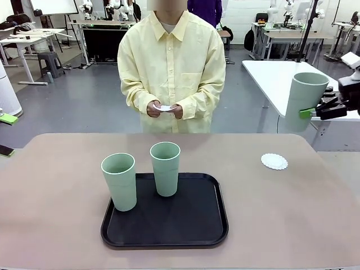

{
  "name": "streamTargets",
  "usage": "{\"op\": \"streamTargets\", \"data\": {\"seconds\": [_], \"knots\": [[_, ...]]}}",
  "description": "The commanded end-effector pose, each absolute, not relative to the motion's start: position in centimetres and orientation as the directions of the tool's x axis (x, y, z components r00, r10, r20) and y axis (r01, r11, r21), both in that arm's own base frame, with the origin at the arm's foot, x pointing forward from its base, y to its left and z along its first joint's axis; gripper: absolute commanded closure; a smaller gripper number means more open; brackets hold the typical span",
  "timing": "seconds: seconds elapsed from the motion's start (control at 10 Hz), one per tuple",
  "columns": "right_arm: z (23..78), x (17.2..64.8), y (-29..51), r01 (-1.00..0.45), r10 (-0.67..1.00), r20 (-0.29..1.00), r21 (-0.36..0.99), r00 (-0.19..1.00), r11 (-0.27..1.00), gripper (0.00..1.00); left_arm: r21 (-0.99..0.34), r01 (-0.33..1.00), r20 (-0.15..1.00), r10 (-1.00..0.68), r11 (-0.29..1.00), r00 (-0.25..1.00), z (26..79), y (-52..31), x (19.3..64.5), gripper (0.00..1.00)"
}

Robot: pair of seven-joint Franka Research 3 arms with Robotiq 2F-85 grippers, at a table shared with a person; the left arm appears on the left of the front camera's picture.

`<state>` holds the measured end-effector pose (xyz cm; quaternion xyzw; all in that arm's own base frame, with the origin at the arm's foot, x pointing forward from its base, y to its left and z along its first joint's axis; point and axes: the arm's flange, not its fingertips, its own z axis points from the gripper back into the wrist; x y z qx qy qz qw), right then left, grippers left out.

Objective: Place coasters on the table and set cups on them.
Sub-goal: Pick up one Reusable plastic cup and place it on a coaster set by the human.

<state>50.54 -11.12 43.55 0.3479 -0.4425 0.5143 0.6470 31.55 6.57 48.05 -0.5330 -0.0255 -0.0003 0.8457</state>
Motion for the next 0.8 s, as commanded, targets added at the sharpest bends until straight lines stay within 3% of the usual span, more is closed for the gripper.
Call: {"op": "streamTargets", "data": {"seconds": [0.0,0.7], "knots": [[41.6,53.9,-11.7,-0.984,0.304,0.953,-0.035,0.021,0.176,0.16,-0.908,0.044,0.06,0.025,0.417,0.998,48.1,6.6,31.6,0.0],[34.6,57.9,-13.7,-0.989,0.297,0.951,0.045,0.087,0.144,0.16,-0.908,0.044,0.06,0.025,0.417,0.998,48.1,6.6,31.6,0.0]]}}
